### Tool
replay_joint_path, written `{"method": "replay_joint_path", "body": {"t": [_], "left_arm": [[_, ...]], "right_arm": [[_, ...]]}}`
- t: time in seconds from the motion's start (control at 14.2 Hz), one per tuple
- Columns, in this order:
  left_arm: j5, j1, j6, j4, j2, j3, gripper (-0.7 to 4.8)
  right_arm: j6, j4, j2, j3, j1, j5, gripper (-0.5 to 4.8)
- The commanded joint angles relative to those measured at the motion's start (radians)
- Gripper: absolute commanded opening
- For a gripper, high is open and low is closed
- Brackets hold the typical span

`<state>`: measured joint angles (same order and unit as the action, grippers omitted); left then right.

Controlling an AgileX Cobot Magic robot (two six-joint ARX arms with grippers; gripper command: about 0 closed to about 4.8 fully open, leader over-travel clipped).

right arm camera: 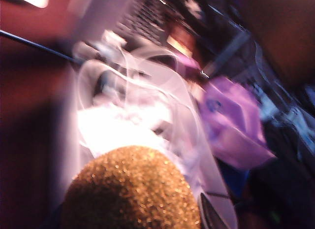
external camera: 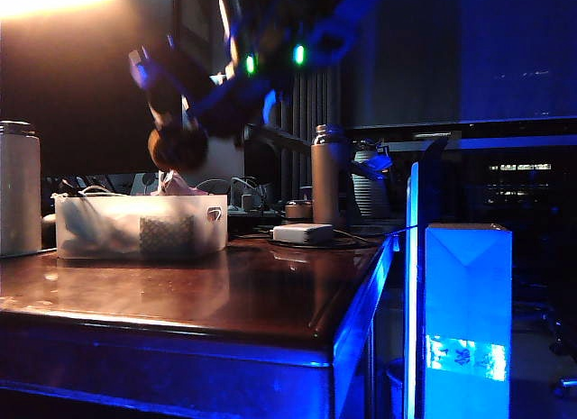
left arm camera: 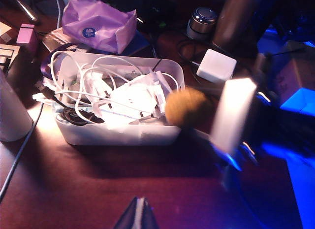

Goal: Pick up the kiwi and place it into the translucent box.

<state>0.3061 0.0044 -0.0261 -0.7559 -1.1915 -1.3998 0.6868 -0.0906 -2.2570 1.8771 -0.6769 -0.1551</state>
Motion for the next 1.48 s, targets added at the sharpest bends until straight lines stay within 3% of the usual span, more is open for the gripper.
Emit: {"method": "replay_joint_path", "body": {"t": [0.07, 0.28, 0.49, 0.56, 0.71, 0.78, 1.48], "left_arm": [[0.006, 0.000, 0.000, 0.005, 0.002, -0.005, 0.13], [0.005, 0.000, 0.000, -0.014, 0.002, -0.005, 0.13], [0.005, 0.000, 0.000, -0.017, 0.002, -0.005, 0.13], [0.006, 0.000, 0.000, -0.017, 0.002, -0.005, 0.13], [0.006, 0.000, -0.001, -0.016, 0.002, -0.005, 0.13], [0.005, 0.000, -0.001, -0.016, 0.002, -0.005, 0.13], [0.005, 0.000, 0.000, -0.017, 0.002, -0.005, 0.13]], "right_arm": [[-0.006, -0.019, -0.110, 0.150, 0.010, -0.001, 1.85], [-0.037, 0.004, -0.256, 0.324, 0.021, -0.004, 1.85], [-0.037, 0.063, -0.300, 0.352, 0.022, -0.004, 1.86], [-0.036, 0.063, -0.300, 0.352, 0.022, -0.004, 2.48], [-0.037, 0.024, -0.291, 0.352, 0.021, -0.003, 4.22], [-0.037, 0.026, -0.283, 0.352, 0.022, 0.000, 4.48], [-0.071, -0.047, -0.169, 0.353, 0.028, -0.008, 4.54]]}}
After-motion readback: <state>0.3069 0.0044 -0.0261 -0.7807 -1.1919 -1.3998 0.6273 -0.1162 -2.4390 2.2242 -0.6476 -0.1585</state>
